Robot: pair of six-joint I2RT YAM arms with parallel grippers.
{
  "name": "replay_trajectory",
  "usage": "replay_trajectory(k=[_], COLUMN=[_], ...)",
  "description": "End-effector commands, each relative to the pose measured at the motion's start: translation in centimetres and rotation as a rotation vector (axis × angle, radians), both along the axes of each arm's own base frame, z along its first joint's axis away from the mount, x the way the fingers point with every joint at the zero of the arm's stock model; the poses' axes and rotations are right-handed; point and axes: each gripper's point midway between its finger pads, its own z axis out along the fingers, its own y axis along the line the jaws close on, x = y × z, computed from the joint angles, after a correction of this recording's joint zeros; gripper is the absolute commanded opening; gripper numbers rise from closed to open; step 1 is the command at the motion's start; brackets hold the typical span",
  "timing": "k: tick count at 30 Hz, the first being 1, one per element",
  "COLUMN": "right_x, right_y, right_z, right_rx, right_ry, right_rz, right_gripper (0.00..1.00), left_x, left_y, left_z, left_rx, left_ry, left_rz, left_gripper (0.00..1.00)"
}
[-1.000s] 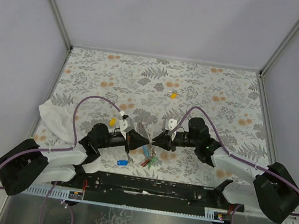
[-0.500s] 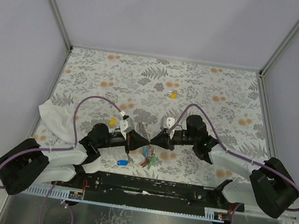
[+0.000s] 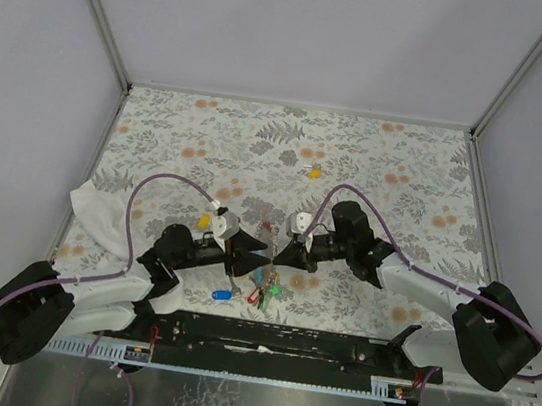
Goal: Put the keys on the keyring
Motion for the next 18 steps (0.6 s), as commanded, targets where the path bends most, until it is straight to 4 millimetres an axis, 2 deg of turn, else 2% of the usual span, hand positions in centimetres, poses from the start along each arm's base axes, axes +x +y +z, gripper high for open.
replay_trajectory(k=[1,6,15,18], right_x=[0.0,0.0,0.2,-0.2], right_y=[0.3,0.1,-0.1,-0.4], right_z=[1.9,1.7,2.7,3.2], right_rx=[0.018,-0.017,-0.032,-0.023], right_ry=[-0.034,0.007,-0.017,-0.026], right_rz=[0.11,0.166,0.172,0.185], right_gripper=[0.0,0.0,0.0,0.0], left_x=[2.1,3.4,5.1,4.5], left_y=[1.2,2.4,4.2,3.6], left_z=[0.5,0.3,-1.0,-0.7], left_rx=[-0.002,0.012,0.034,0.027], left_ry=[0.012,0.033,0.107,0.105], left_rz=[0.152,0.261,0.402,0.344], left_gripper=[0.42,0.42,0.43,0.43])
